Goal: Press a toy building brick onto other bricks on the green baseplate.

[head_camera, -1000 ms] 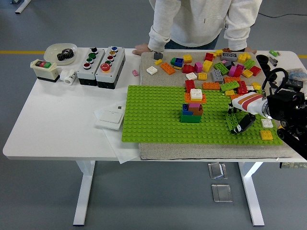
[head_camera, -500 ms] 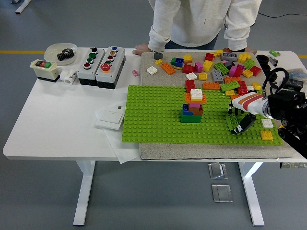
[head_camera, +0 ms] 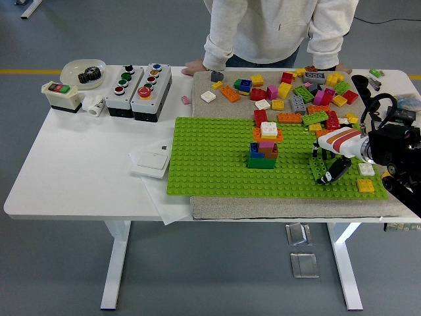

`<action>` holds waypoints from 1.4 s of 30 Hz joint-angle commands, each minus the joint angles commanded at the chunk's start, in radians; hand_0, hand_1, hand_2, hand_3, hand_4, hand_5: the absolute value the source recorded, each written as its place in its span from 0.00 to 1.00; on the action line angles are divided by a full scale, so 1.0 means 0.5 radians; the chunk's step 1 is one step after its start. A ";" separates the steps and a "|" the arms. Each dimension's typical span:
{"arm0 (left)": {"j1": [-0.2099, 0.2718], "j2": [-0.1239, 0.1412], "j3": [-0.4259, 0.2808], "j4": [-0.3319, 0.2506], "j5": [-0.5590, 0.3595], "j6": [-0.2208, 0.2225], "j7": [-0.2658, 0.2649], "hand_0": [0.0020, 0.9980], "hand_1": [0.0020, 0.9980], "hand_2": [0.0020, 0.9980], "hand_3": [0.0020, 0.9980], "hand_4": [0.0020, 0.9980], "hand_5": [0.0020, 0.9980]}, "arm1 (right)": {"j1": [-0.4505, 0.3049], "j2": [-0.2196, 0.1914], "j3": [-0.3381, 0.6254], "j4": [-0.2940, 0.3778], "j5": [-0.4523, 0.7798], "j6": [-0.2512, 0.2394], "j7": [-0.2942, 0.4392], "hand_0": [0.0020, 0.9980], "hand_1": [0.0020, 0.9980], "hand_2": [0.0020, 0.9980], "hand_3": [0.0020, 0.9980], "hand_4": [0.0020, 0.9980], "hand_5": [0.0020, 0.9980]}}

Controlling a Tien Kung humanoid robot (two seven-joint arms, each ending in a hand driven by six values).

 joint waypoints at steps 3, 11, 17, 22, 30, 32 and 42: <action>0.004 0.001 0.000 0.000 0.002 0.000 0.001 0.88 0.84 0.84 0.64 0.72 0.64 | 0.001 -0.008 0.005 0.023 0.001 0.000 0.000 0.55 0.52 0.56 0.50 0.73 0.39; 0.013 0.003 -0.001 0.000 0.005 0.000 0.003 0.88 0.84 0.84 0.64 0.72 0.64 | -0.001 -0.025 0.031 0.057 0.007 0.001 -0.002 0.54 0.51 0.56 0.50 0.72 0.40; 0.017 0.003 0.000 0.000 0.009 -0.002 0.005 0.88 0.84 0.84 0.64 0.72 0.64 | -0.009 -0.036 0.053 0.066 0.011 -0.001 -0.002 0.53 0.51 0.55 0.50 0.71 0.41; 0.017 0.004 0.000 0.000 0.010 -0.003 0.004 0.88 0.84 0.84 0.64 0.72 0.64 | -0.012 -0.056 0.077 0.090 0.012 0.003 -0.004 0.53 0.51 0.55 0.50 0.71 0.41; 0.011 0.008 0.006 0.000 -0.003 -0.002 0.001 0.88 0.84 0.84 0.64 0.72 0.64 | 0.009 -0.128 0.136 0.178 0.029 0.024 -0.012 0.50 0.50 0.55 0.49 0.71 0.41; 0.010 0.009 0.003 0.000 -0.003 -0.002 0.001 0.88 0.84 0.84 0.64 0.72 0.64 | 0.023 -0.160 0.159 0.214 0.042 0.040 -0.017 0.50 0.50 0.55 0.49 0.71 0.41; 0.009 0.015 0.001 0.000 -0.012 0.001 -0.003 0.88 0.84 0.84 0.64 0.72 0.64 | 0.096 -0.282 0.235 0.349 0.064 0.114 -0.039 0.44 0.48 0.54 0.49 0.71 0.41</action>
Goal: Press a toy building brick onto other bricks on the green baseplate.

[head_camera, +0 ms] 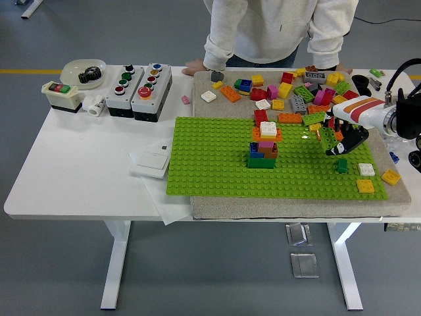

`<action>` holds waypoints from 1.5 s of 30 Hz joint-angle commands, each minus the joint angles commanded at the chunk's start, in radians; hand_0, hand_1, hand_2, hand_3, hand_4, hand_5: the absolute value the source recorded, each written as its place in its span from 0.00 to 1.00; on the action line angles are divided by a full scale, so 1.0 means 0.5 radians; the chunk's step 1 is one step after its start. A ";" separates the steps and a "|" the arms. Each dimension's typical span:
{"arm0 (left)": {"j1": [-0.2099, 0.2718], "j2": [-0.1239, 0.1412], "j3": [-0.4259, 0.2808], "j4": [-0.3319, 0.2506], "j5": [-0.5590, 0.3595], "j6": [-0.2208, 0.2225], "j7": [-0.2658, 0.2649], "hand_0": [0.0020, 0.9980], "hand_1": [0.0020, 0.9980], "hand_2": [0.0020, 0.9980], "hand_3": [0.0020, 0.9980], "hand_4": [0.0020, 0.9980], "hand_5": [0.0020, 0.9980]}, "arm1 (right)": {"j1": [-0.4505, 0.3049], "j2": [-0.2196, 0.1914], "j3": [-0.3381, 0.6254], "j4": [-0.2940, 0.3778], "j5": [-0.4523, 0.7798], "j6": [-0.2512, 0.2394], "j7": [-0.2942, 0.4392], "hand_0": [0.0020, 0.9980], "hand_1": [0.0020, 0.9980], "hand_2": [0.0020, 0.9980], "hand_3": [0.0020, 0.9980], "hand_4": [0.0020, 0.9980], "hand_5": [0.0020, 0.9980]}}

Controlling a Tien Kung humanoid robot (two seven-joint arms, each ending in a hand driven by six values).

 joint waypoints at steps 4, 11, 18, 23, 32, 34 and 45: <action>-0.001 0.004 -0.002 0.000 -0.001 0.001 0.000 0.88 0.84 0.84 0.64 0.72 0.64 | 0.049 -0.038 0.000 0.051 0.024 0.045 -0.016 0.44 0.48 0.54 0.49 0.71 0.41; 0.000 0.009 0.009 0.000 -0.014 0.001 -0.001 0.88 0.84 0.84 0.64 0.72 0.64 | 0.160 -0.051 -0.027 0.152 0.077 0.218 -0.104 0.42 0.48 0.54 0.49 0.71 0.41; -0.001 0.018 0.026 0.000 -0.034 0.001 -0.001 0.88 0.84 0.84 0.64 0.72 0.64 | 0.279 -0.014 -0.044 0.263 0.171 0.417 -0.238 0.43 0.48 0.54 0.50 0.72 0.41; 0.000 0.023 0.034 0.000 -0.043 0.003 0.001 0.88 0.84 0.84 0.64 0.72 0.64 | 0.341 0.050 -0.035 0.295 0.265 0.551 -0.340 0.43 0.48 0.55 0.50 0.72 0.42; 0.002 0.034 0.063 0.000 -0.068 0.006 0.005 0.88 0.84 0.84 0.64 0.72 0.64 | 0.408 0.180 -0.006 0.265 0.304 0.698 -0.467 0.43 0.48 0.55 0.50 0.72 0.42; 0.004 0.035 0.066 0.000 -0.071 0.007 0.005 0.88 0.84 0.84 0.64 0.72 0.64 | 0.413 0.200 -0.004 0.257 0.300 0.711 -0.479 0.43 0.48 0.55 0.50 0.72 0.42; 0.012 0.042 0.082 0.000 -0.069 0.006 0.011 0.88 0.84 0.84 0.64 0.73 0.65 | 0.441 0.339 0.041 0.233 0.247 0.752 -0.531 0.43 0.48 0.55 0.50 0.73 0.44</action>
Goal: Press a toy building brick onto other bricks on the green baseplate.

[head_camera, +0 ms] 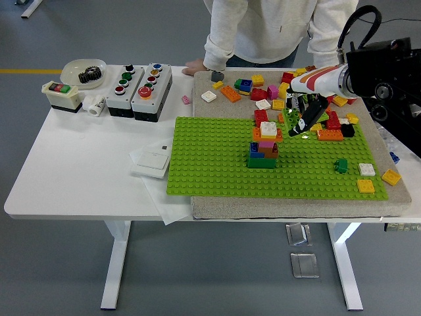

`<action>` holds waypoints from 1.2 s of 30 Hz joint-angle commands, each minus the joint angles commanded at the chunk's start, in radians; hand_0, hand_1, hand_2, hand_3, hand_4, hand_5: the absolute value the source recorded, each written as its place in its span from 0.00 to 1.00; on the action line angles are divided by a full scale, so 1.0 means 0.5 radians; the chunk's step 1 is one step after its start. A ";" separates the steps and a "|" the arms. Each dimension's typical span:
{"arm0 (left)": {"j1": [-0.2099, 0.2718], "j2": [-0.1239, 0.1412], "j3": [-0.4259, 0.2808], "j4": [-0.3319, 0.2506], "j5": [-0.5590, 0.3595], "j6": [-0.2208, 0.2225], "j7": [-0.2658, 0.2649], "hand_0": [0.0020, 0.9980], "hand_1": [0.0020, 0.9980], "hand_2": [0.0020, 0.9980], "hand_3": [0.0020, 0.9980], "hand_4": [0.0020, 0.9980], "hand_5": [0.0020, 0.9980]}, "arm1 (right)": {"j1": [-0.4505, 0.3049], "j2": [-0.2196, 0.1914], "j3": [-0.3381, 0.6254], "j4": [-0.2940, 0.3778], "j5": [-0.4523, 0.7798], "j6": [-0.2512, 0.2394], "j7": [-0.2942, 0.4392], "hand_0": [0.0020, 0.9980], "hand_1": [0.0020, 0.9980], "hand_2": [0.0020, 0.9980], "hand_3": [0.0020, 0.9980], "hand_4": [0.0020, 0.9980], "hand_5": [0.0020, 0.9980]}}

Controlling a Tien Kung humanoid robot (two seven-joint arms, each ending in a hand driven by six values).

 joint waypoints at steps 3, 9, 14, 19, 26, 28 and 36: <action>0.001 0.004 0.004 0.000 -0.001 0.000 0.000 0.88 0.84 0.84 0.64 0.73 0.65 | 0.011 0.042 0.013 -0.027 -0.031 0.000 -0.004 0.43 0.48 0.55 0.50 0.74 0.44; 0.000 0.007 0.012 0.000 -0.003 0.003 -0.002 0.88 0.84 0.84 0.64 0.73 0.64 | 0.018 0.093 0.015 -0.043 -0.066 -0.004 -0.005 0.42 0.48 0.55 0.50 0.74 0.45; -0.003 0.009 0.015 0.000 -0.003 0.004 -0.002 0.88 0.84 0.84 0.64 0.73 0.64 | 0.040 0.145 -0.025 -0.081 -0.065 -0.001 -0.006 0.42 0.48 0.55 0.50 0.74 0.45; -0.008 0.011 0.020 0.000 -0.004 0.002 -0.001 0.88 0.84 0.84 0.64 0.73 0.64 | 0.067 0.188 -0.076 -0.128 -0.055 0.000 -0.009 0.42 0.48 0.55 0.50 0.74 0.45; -0.020 0.016 0.024 0.000 -0.010 0.006 -0.002 0.87 0.85 0.85 0.64 0.73 0.64 | 0.075 0.215 -0.085 -0.181 -0.048 0.000 -0.006 0.42 0.48 0.55 0.50 0.73 0.45; -0.023 0.018 0.027 0.000 -0.014 0.007 -0.002 0.87 0.85 0.85 0.64 0.73 0.64 | 0.073 0.222 -0.081 -0.200 -0.050 -0.001 -0.007 0.42 0.48 0.55 0.50 0.73 0.45; -0.031 0.018 0.026 0.000 -0.013 0.008 -0.002 0.87 0.85 0.85 0.64 0.73 0.64 | 0.059 0.261 -0.055 -0.273 -0.072 -0.017 -0.002 0.42 0.48 0.55 0.50 0.73 0.46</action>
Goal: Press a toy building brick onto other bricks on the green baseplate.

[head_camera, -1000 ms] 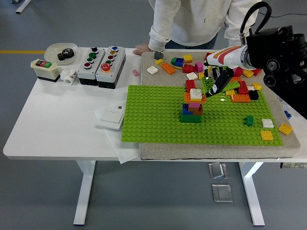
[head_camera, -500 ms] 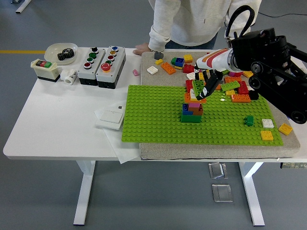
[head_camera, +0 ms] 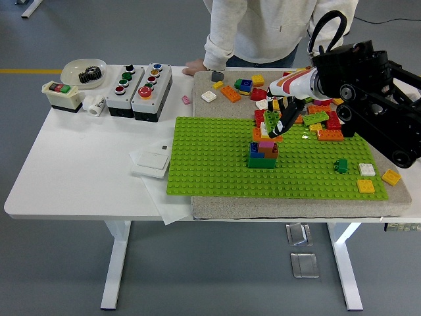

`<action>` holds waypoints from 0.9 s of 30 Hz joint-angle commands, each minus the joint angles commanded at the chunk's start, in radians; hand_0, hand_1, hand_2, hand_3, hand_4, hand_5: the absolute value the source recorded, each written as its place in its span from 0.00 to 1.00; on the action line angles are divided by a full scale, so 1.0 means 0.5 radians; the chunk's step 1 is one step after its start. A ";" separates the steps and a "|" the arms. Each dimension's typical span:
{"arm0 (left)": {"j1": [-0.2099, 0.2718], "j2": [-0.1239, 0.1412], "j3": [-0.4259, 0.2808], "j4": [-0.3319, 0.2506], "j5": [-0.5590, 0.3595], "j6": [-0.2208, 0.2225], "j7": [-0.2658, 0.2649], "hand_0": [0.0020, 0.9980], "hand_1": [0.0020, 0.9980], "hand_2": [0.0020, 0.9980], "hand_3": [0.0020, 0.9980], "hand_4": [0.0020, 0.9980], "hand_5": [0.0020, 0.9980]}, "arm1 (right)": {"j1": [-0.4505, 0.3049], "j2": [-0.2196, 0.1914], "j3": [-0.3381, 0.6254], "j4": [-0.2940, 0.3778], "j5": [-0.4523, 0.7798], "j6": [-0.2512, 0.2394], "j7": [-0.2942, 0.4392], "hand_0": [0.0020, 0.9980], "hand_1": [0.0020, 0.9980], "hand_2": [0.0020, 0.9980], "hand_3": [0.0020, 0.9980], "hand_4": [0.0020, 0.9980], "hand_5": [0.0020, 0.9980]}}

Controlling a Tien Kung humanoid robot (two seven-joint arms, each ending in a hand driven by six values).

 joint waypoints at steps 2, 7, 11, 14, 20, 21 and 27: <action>-0.001 0.000 -0.001 0.000 0.001 0.000 0.000 0.87 0.85 0.84 0.64 0.73 0.64 | -0.003 0.006 0.004 -0.008 -0.007 -0.003 0.001 0.42 0.48 0.55 0.50 0.73 0.46; -0.003 -0.001 -0.006 0.000 0.006 0.000 0.001 0.87 0.85 0.84 0.64 0.73 0.64 | -0.004 0.019 -0.001 -0.020 -0.021 -0.006 0.005 0.42 0.48 0.55 0.50 0.73 0.46; -0.004 0.000 -0.008 0.000 0.009 0.000 0.001 0.87 0.85 0.84 0.64 0.73 0.64 | -0.001 0.022 -0.004 -0.016 -0.024 -0.009 0.008 0.42 0.48 0.55 0.50 0.73 0.46; -0.006 0.000 -0.008 0.000 0.009 0.001 0.001 0.87 0.85 0.84 0.64 0.73 0.64 | -0.002 0.022 -0.006 -0.018 -0.026 -0.011 0.011 0.42 0.48 0.55 0.50 0.73 0.46; -0.009 -0.001 -0.017 0.000 0.017 0.001 0.001 0.87 0.85 0.84 0.64 0.73 0.64 | -0.007 0.021 -0.009 -0.023 -0.034 -0.017 0.014 0.42 0.48 0.55 0.50 0.73 0.46; -0.009 -0.001 -0.017 0.000 0.018 0.001 0.001 0.87 0.85 0.84 0.64 0.73 0.64 | -0.007 0.021 -0.010 -0.022 -0.035 -0.017 0.015 0.42 0.48 0.55 0.50 0.73 0.46; -0.010 -0.002 -0.018 0.000 0.018 0.002 0.000 0.87 0.85 0.84 0.64 0.73 0.64 | -0.015 0.025 -0.021 -0.027 -0.036 -0.023 0.019 0.42 0.48 0.55 0.50 0.73 0.46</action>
